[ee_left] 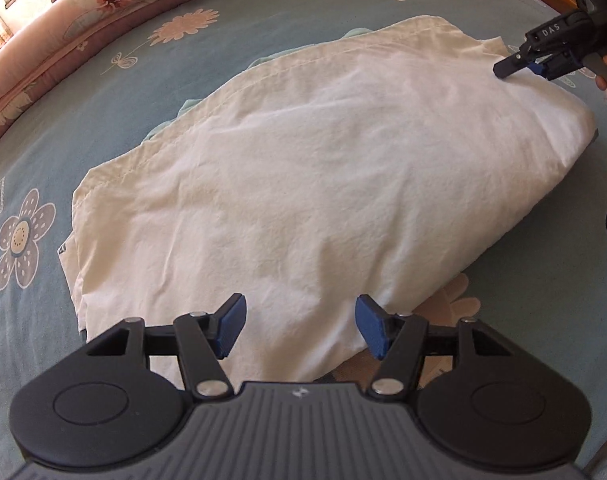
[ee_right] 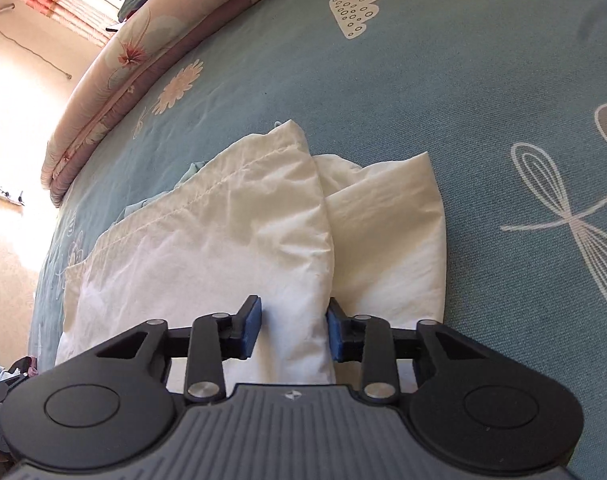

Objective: Fold clothes
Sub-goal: 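Lay the hem down on the bundle and open both grippers, then move both open grippers back over the folded white bundle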

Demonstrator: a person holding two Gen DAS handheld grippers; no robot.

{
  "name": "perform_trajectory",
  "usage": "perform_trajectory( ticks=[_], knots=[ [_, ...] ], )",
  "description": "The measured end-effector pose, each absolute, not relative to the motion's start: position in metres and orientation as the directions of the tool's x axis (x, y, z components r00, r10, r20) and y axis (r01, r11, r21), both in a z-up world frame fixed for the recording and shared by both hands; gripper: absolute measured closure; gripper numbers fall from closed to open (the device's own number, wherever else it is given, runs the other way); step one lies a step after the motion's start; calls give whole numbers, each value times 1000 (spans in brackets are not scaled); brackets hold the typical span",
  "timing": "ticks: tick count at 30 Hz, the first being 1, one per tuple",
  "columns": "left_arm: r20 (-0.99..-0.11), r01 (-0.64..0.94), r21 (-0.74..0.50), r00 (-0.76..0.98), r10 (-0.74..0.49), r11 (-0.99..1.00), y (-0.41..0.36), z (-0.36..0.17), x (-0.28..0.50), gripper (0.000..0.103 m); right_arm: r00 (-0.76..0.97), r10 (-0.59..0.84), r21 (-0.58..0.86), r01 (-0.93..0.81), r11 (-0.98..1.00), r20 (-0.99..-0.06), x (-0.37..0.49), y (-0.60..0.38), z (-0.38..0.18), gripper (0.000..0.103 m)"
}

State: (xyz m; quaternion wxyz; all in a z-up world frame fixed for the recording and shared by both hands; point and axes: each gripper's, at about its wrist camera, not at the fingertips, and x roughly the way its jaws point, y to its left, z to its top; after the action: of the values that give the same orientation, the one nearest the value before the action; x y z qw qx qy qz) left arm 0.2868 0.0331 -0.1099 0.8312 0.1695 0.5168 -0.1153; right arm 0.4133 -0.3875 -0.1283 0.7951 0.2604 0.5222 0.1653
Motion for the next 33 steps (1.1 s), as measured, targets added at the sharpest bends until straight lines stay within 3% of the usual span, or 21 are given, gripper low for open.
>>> perform_trajectory(
  ticks=[4, 9, 11, 12, 13, 17, 21, 27, 33],
  knots=[
    [-893, 350, 164, 449, -11, 922, 37, -110, 290, 35, 396, 540, 590, 6, 807, -743, 405, -391, -123, 96],
    [-914, 398, 164, 405, -12, 903, 31, -121, 283, 35, 385, 515, 554, -11, 832, -766, 386, -393, -107, 98],
    [-919, 416, 175, 394, -3, 892, 27, -127, 280, 35, 382, 485, 523, -6, 853, -787, 386, -396, -111, 94],
    [-920, 417, 176, 392, -2, 892, 26, -128, 280, 35, 380, 469, 506, -3, 862, -797, 386, -397, -113, 84],
    [-914, 418, 182, 406, -4, 890, 24, -125, 281, 35, 379, 448, 486, 5, 874, -810, 388, -398, -113, 81],
    [-870, 427, 224, 492, -17, 876, 16, -111, 287, 35, 510, 361, 405, -27, 914, -781, 374, -398, -74, 78],
    [-853, 394, 223, 522, -17, 892, 14, -113, 304, 35, 532, 399, 395, -128, 910, -747, 355, -381, -53, 70],
    [-946, 313, 100, 325, -8, 944, 27, -163, 302, 34, 436, 446, 309, -350, 884, -781, 358, -297, -61, 70],
    [-924, 342, 68, 377, -71, 937, 28, -149, 275, 35, 419, 515, 304, -473, 827, -748, 358, -210, -50, 69]
  ],
)
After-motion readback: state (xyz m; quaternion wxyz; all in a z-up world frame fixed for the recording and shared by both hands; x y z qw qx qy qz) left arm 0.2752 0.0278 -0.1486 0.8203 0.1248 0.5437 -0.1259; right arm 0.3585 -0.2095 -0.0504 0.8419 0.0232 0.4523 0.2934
